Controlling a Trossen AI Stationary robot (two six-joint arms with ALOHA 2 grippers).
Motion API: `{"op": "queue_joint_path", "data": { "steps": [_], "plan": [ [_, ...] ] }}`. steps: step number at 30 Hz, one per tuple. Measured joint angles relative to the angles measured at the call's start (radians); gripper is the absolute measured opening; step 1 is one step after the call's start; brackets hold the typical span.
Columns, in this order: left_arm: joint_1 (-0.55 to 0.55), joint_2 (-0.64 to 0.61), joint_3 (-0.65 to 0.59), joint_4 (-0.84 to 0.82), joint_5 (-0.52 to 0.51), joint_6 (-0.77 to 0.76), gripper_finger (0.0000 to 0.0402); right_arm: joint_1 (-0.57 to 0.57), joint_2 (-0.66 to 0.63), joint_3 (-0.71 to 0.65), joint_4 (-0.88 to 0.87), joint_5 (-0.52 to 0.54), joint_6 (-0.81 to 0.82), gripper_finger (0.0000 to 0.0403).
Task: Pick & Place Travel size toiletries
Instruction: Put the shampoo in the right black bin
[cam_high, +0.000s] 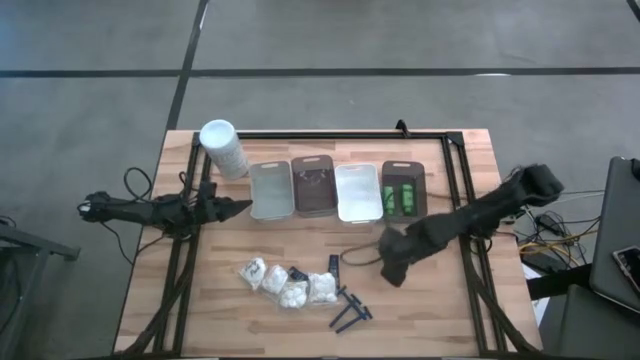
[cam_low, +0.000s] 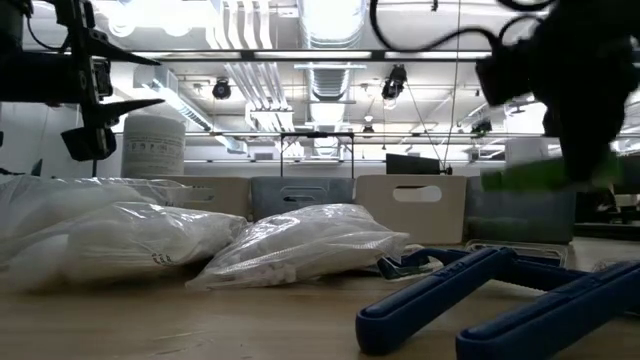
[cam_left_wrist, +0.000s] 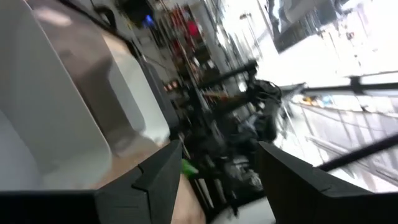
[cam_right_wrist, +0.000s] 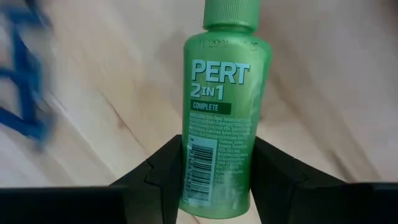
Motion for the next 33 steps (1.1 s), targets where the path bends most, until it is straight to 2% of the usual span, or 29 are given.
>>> {"op": "queue_joint_path", "data": {
  "steps": [5, 8, 11, 14, 18, 23, 27, 30, 33],
  "plan": [
    [-0.001, 0.013, 0.000, -0.010, 0.190, -0.034, 0.0211, -0.001, 0.152, -0.002, 0.129, -0.060, -0.140, 0.0142],
    [-0.001, 0.052, 0.025, -0.103, 0.300, -0.079, 0.0211, 0.000, 0.216, -0.001, 0.172, -0.086, -0.171, 0.0147],
    [-0.002, 0.105, 0.067, -0.206, 0.318, -0.094, 0.0211, 0.001, 0.228, 0.005, 0.183, -0.095, -0.171, 0.0157],
    [-0.001, 0.156, 0.093, -0.219, 0.308, -0.071, 0.0211, 0.002, 0.201, 0.010, 0.205, -0.083, -0.152, 0.0145],
    [-0.001, 0.198, 0.116, -0.212, 0.282, -0.027, 0.0211, 0.002, 0.100, 0.010, 0.159, -0.009, -0.110, 0.0117],
    [-0.001, 0.218, 0.117, -0.174, 0.276, -0.009, 0.0211, -0.008, -0.081, 0.019, 0.016, 0.106, 0.022, 0.0117],
    [-0.001, 0.224, 0.117, -0.170, 0.264, 0.003, 0.0211, -0.059, -0.276, 0.025, -0.122, 0.261, 0.194, 0.0130],
    [-0.001, 0.232, 0.117, -0.167, 0.258, 0.013, 0.0211, -0.176, -0.410, 0.013, -0.237, 0.328, 0.302, 0.0141],
    [-0.001, 0.251, 0.124, -0.166, 0.256, 0.041, 0.0211, -0.385, -0.495, -0.046, -0.241, 0.247, 0.257, 0.0141]
  ]
}}
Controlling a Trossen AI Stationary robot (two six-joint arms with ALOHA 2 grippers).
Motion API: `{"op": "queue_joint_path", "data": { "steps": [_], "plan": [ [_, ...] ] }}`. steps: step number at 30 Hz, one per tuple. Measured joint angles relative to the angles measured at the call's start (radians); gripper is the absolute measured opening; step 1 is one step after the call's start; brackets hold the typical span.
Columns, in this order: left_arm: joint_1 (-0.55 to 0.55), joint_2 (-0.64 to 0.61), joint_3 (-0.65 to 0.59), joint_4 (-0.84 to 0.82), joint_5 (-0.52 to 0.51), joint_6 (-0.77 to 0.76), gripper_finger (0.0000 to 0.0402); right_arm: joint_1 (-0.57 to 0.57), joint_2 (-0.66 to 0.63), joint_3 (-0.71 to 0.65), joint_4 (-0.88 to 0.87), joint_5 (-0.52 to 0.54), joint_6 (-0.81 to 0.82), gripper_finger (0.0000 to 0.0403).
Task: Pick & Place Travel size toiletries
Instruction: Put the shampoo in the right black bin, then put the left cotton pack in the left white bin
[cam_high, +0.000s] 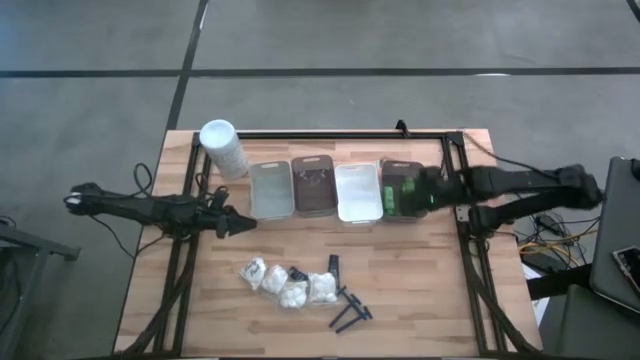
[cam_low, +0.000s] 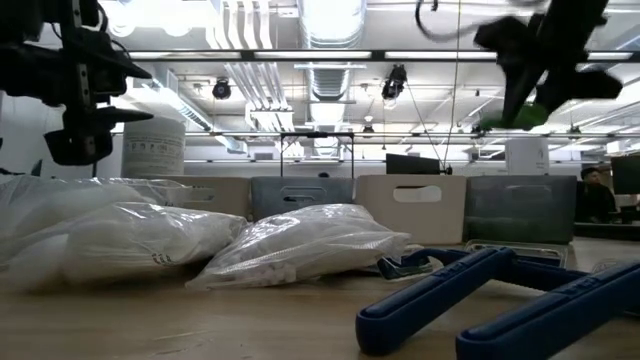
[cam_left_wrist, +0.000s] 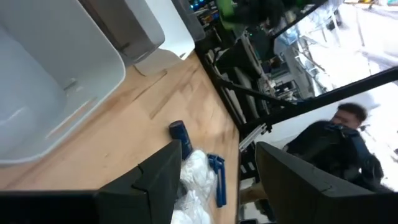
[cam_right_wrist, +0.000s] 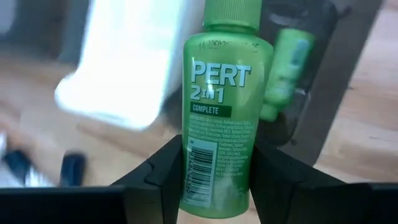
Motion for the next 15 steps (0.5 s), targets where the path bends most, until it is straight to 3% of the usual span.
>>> {"op": "queue_joint_path", "data": {
  "steps": [3, 6, 9, 15],
  "plan": [
    [-0.001, 0.038, 0.021, 0.002, 0.021, 0.068, 0.0211, -0.219, -0.028, -0.091, 0.073, -0.152, -0.113, 0.0143],
    [-0.006, 0.103, 0.064, -0.025, 0.088, 0.181, 0.0210, -0.353, -0.015, -0.158, 0.152, -0.231, -0.197, 0.0160],
    [-0.019, 0.194, 0.137, -0.144, 0.131, 0.238, 0.0206, -0.400, -0.004, -0.172, 0.178, -0.241, -0.239, 0.0195],
    [-0.040, 0.377, 0.284, -0.375, 0.132, 0.238, 0.0204, -0.384, -0.002, -0.131, 0.173, -0.241, -0.278, 0.0283]
  ]
}}
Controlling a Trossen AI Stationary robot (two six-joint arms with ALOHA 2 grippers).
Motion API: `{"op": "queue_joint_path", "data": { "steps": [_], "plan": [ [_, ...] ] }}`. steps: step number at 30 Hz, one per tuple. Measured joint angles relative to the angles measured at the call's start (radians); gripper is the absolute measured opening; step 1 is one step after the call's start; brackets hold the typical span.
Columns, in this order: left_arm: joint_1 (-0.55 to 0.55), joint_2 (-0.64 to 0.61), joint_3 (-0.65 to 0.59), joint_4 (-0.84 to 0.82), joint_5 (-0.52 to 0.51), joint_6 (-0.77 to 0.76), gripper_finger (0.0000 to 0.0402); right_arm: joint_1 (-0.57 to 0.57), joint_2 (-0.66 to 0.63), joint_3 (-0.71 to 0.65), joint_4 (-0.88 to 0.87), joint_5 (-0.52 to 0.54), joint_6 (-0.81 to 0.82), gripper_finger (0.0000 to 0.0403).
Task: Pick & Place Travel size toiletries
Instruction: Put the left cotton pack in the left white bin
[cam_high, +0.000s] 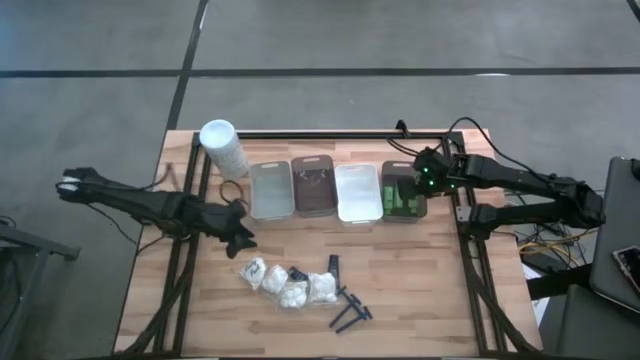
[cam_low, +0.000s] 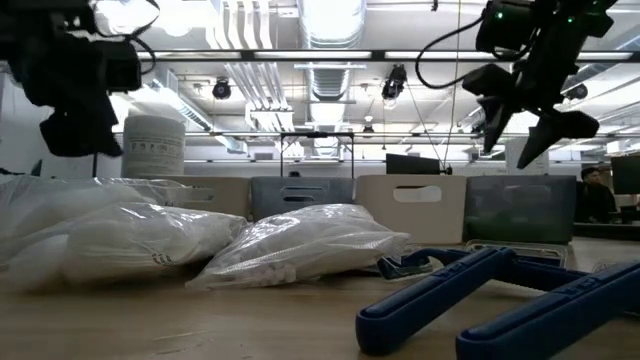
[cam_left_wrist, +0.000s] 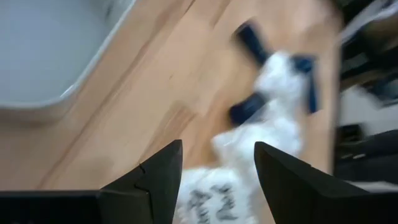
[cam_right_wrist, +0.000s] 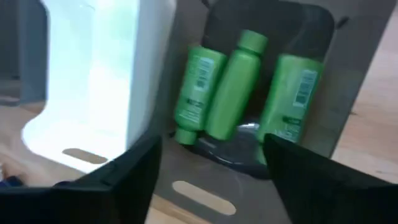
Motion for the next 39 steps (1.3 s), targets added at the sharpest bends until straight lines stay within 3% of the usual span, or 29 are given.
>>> {"op": "queue_joint_path", "data": {
  "steps": [5, 8, 15, 22, 25, 28, 31, 35, 39],
  "plan": [
    [-0.044, 0.133, 0.100, -0.024, 0.095, 0.076, 0.0204, 0.053, 0.000, 0.056, -0.002, 0.017, -0.032, 0.0346],
    [-0.081, 0.221, 0.149, -0.134, 0.120, 0.068, 0.0204, 0.114, 0.001, 0.091, -0.010, 0.064, -0.022, 0.0366],
    [-0.149, 0.377, 0.263, -0.335, 0.040, -0.015, 0.0204, 0.278, 0.001, 0.120, -0.057, 0.189, 0.070, 0.0364],
    [-0.167, 0.319, 0.184, -0.266, 0.134, -0.078, 0.0204, 0.382, 0.001, 0.105, -0.059, 0.195, 0.134, 0.0357],
    [-0.194, 0.283, 0.166, -0.180, 0.083, 0.022, 0.0204, 0.410, 0.001, 0.102, -0.059, 0.204, 0.151, 0.0357],
    [-0.214, 0.287, 0.180, -0.162, 0.014, 0.272, 0.0202, 0.432, 0.001, 0.102, -0.059, 0.218, 0.153, 0.0360],
    [-0.204, 0.324, 0.219, -0.147, 0.012, 0.497, 0.0197, 0.439, 0.001, 0.102, -0.066, 0.218, 0.172, 0.0361],
    [-0.153, 0.421, 0.255, -0.144, 0.031, 0.570, 0.0193, 0.438, 0.001, 0.101, -0.079, 0.218, 0.201, 0.0355],
    [-0.149, 0.529, 0.294, -0.129, 0.070, 0.780, 0.0192, 0.438, 0.001, 0.101, -0.079, 0.217, 0.215, 0.0353]
  ]
}}
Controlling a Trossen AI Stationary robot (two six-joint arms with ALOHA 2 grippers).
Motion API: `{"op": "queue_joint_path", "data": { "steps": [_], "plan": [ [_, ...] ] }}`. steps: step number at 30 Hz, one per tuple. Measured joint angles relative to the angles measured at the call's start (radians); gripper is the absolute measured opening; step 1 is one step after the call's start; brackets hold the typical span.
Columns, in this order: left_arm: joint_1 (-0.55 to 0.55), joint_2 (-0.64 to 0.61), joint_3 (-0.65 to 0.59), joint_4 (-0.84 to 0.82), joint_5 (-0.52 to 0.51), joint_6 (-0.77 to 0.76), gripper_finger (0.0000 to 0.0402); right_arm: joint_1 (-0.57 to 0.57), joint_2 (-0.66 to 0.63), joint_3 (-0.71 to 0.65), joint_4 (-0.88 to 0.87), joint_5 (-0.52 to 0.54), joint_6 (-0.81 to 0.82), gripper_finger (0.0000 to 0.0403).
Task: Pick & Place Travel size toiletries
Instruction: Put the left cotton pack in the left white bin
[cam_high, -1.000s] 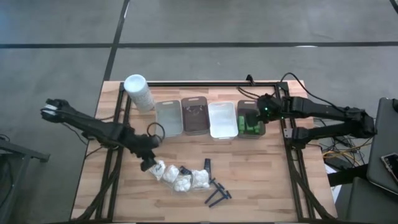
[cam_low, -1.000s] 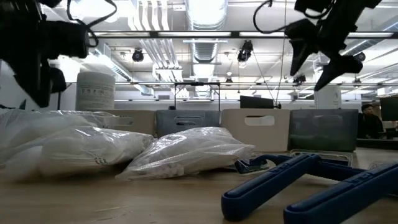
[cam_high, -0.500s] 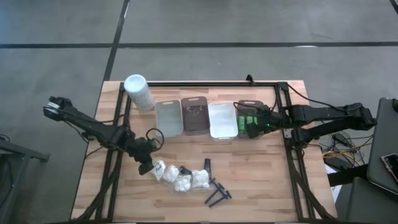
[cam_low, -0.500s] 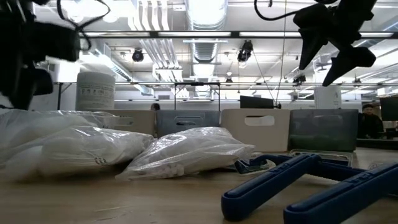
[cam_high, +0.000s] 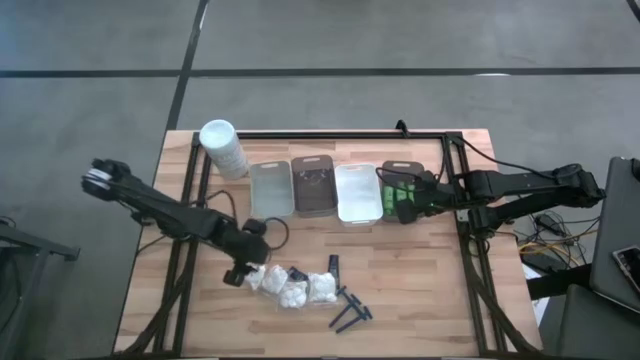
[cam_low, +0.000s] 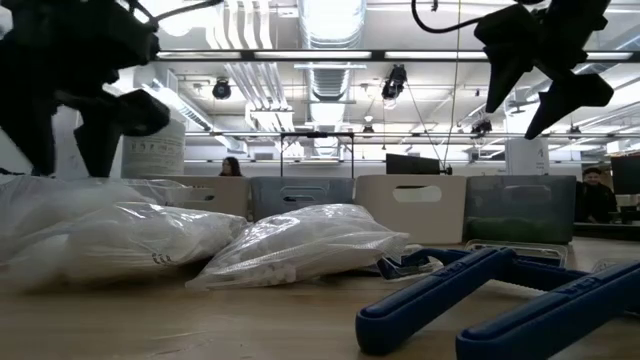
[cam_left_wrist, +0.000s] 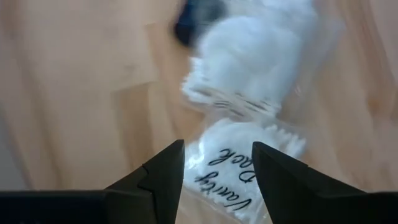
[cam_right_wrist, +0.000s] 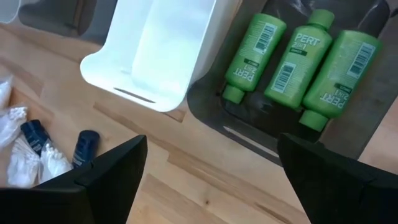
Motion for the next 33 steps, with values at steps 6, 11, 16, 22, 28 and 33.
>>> {"op": "queue_joint_path", "data": {
  "steps": [6, 11, 16, 22, 28, 33],
  "plan": [
    [0.059, 0.123, 0.059, -0.001, 0.118, 0.166, 0.0191, 0.005, 0.000, 0.000, 0.000, -0.008, 0.018, 0.0361],
    [0.118, 0.187, 0.082, 0.001, 0.252, 0.259, 0.0177, 0.027, 0.000, 0.000, 0.000, -0.010, 0.042, 0.0354],
    [0.153, 0.261, 0.090, -0.002, 0.361, 0.317, 0.0155, 0.046, 0.000, 0.000, -0.001, -0.008, 0.064, 0.0347],
    [0.158, 0.301, 0.136, -0.031, 0.399, 0.331, 0.0094, 0.048, 0.000, -0.002, -0.004, -0.003, 0.069, 0.0350],
    [0.158, 0.292, 0.157, -0.057, 0.348, 0.337, 0.0009, 0.048, 0.000, -0.016, -0.005, 0.000, 0.069, 0.0359],
    [0.154, 0.260, 0.193, -0.131, 0.291, 0.293, 0.0004, 0.048, 0.000, -0.021, -0.004, 0.000, 0.056, 0.0348]
  ]
}}
